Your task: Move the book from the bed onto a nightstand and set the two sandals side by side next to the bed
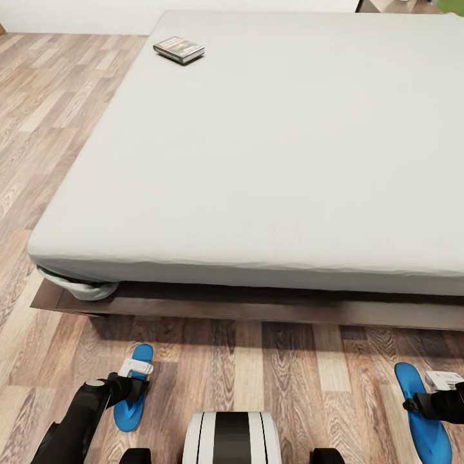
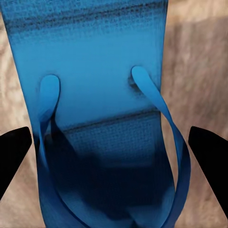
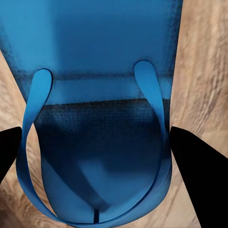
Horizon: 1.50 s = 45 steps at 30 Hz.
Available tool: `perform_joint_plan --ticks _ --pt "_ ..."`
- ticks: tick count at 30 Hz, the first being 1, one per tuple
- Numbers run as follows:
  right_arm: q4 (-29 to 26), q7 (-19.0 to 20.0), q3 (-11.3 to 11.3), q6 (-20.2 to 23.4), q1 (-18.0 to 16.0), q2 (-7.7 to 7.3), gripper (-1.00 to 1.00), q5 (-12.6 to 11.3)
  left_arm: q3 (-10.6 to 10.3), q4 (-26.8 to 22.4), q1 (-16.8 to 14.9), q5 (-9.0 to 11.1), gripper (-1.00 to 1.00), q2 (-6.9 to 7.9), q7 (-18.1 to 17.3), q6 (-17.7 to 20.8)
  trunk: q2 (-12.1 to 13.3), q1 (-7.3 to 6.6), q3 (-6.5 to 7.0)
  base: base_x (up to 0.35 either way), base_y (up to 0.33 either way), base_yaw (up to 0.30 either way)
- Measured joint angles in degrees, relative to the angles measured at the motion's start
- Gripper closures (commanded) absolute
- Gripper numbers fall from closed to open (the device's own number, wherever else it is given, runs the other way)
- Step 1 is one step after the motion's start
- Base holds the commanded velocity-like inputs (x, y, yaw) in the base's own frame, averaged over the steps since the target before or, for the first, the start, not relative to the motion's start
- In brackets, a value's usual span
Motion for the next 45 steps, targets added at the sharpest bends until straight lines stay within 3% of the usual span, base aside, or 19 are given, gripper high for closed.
perform_joint_plan --ticks 13,27,33,38,45 --pt "0.0 0.0 0.0 -0.1 0.0 0.0 1.0 0.0 0.0 0.0 0.0 -0.1 1.0 -0.01 0.0 0.0 -0.2 0.34 -2.87 0.0 0.0 0.0" --pt "0.0 -0.1 0.0 -0.1 0.0 0.0 1.0 0.0 0.6 -0.2 0.0 0.0 1.0 0.11 0.0 -3.8 -0.2 0.33 -2.88 0.0 0.0 0.0" --pt "0.0 -0.1 0.0 -0.1 0.0 0.0 1.0 0.0 3.5 -0.3 0.0 -0.1 1.0 0.13 0.0 -3.9 -0.2 0.33 -2.88 0.0 0.0 0.0" --pt "0.0 -0.1 0.0 -0.1 0.0 0.0 1.0 0.0 4.2 -0.2 0.0 0.0 1.0 0.21 0.0 -3.9 -0.2 0.34 -2.88 0.0 0.0 0.0" --pt "0.0 -0.1 0.0 -0.1 0.0 0.0 1.0 0.0 4.3 -0.3 0.0 0.0 1.0 0.3 0.0 -3.9 -0.3 0.52 -4.43 0.0 0.0 0.0"
